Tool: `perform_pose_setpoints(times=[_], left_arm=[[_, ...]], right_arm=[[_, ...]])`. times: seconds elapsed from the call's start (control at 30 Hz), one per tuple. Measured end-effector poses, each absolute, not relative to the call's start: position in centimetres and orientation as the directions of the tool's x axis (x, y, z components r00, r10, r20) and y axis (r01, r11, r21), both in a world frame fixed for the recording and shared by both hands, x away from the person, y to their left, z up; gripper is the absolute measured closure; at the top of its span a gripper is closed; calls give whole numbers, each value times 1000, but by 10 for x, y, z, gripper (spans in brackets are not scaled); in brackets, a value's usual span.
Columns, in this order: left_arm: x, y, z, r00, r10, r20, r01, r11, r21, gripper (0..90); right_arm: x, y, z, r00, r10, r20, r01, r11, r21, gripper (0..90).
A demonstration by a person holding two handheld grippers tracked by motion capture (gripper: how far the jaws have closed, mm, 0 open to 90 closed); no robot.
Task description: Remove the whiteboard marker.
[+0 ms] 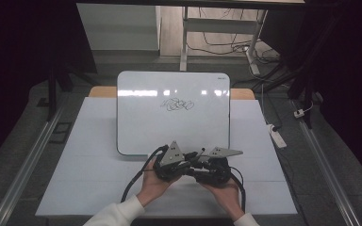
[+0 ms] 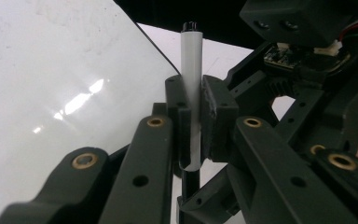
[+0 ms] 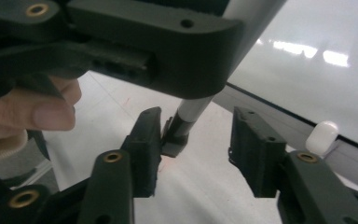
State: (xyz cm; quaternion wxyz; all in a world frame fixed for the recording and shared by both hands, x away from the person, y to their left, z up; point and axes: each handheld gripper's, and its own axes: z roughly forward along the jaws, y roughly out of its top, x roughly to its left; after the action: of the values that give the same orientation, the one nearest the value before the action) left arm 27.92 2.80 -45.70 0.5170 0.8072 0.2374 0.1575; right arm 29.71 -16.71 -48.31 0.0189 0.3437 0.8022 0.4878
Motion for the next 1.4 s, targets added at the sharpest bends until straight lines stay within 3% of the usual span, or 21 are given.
perform_pose_setpoints(times=[0.3, 0.67, 1.0, 1.1, 1.2, 1.23, 1.3, 1.4], left_arm=[[277, 21, -457, 838, 545, 43, 196, -372, 907, 816], [276, 19, -458, 840, 538, 65, 186, -397, 899, 816], [277, 20, -458, 843, 535, 56, 186, -387, 903, 816], [278, 20, -458, 850, 526, 34, 201, -382, 902, 781], [276, 24, -456, 849, 529, 17, 214, -374, 902, 526], [275, 28, -454, 845, 535, 11, 216, -361, 907, 526], [272, 40, -449, 836, 549, -11, 230, -332, 915, 441], [267, 64, -444, 819, 570, -56, 267, -293, 918, 422]], right_arm=[[300, -163, -487, -741, 571, 352, 584, 290, 758, 742], [300, -163, -486, -736, 572, 363, 591, 281, 756, 729], [300, -164, -486, -726, 584, 362, 598, 277, 752, 771], [300, -165, -486, -731, 585, 352, 589, 279, 758, 774], [299, -167, -482, -739, 583, 337, 566, 267, 780, 775], [299, -167, -482, -739, 583, 337, 566, 267, 780, 775], [300, -172, -478, -741, 584, 332, 553, 249, 795, 775], [301, -176, -476, -744, 583, 326, 540, 238, 807, 775]])
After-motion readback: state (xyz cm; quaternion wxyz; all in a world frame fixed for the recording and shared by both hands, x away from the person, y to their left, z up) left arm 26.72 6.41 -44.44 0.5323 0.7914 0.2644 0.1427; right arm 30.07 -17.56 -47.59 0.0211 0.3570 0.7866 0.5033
